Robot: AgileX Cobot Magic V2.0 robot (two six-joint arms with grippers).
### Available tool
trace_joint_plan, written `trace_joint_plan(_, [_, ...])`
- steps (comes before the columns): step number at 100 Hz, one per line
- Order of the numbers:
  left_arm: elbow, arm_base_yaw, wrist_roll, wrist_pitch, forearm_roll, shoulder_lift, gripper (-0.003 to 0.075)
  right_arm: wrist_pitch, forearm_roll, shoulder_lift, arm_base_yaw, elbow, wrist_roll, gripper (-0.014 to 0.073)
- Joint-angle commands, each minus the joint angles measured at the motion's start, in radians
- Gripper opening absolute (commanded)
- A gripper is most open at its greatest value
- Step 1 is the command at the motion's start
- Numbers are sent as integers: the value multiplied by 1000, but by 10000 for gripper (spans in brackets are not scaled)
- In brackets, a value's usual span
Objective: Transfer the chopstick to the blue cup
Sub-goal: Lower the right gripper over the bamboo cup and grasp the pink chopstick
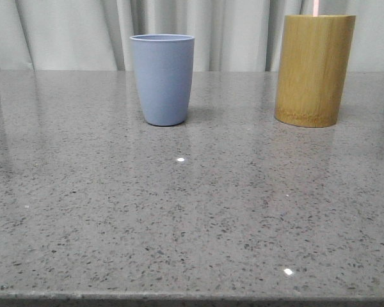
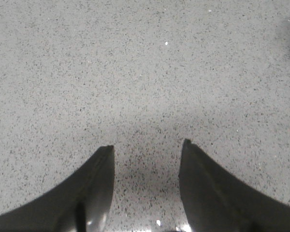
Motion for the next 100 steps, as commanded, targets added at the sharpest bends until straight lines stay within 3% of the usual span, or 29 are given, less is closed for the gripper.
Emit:
trace_joint_plan(1, [15, 2, -5, -80, 4, -63, 312, -74, 3, 63, 19, -96, -5, 363])
trace_joint_plan(52, [69, 2, -5, -88, 4, -144, 312, -74, 31, 439, 52, -439, -5, 359])
trace_joint_plan(100, [69, 2, -5, -88, 4, -144, 312, -128, 29, 571, 52, -489, -5, 359])
